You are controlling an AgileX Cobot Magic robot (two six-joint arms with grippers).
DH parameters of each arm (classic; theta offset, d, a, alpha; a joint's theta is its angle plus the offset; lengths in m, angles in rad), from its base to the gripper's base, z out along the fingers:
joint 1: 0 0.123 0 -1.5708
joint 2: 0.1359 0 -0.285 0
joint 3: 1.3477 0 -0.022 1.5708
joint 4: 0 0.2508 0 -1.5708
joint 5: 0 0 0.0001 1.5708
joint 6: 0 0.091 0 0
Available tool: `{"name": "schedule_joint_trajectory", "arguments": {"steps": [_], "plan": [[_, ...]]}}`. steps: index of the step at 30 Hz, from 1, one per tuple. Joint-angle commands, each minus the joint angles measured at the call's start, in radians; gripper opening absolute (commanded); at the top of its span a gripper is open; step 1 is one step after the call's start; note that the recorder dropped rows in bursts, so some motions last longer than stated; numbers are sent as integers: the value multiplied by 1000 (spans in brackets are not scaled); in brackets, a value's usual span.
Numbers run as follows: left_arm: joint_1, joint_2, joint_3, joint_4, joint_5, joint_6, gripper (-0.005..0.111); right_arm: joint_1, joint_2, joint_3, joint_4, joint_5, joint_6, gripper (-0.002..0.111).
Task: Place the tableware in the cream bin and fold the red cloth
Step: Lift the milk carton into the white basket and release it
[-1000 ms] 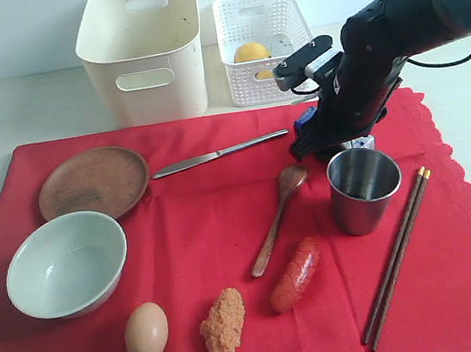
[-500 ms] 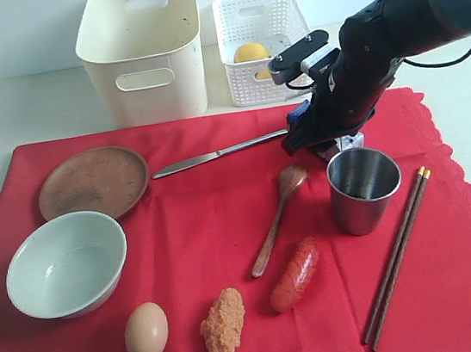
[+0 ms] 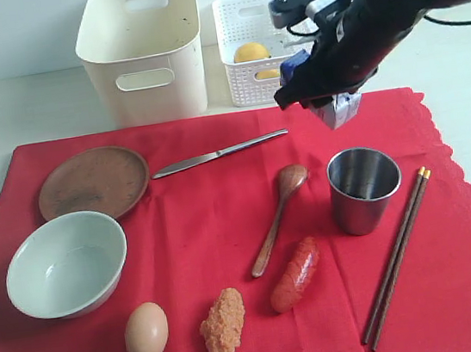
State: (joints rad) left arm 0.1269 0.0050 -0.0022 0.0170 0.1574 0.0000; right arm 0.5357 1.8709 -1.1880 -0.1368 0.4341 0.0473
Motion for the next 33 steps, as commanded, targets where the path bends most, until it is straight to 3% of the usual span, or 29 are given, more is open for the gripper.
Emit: {"name": "schedule_joint_trajectory", "arguments": {"steps": [1,19,33], "plan": [[2,-5,2,-6,-3,-7,1,0,-79,-6,2,-56,4,0],[2,-5,2,-6,-3,-7,1,-9,-64,-14,7,-482,4,0],[2,-5,2,-6,-3,-7,1,-71,227,-337,7,-447,56,0]]}}
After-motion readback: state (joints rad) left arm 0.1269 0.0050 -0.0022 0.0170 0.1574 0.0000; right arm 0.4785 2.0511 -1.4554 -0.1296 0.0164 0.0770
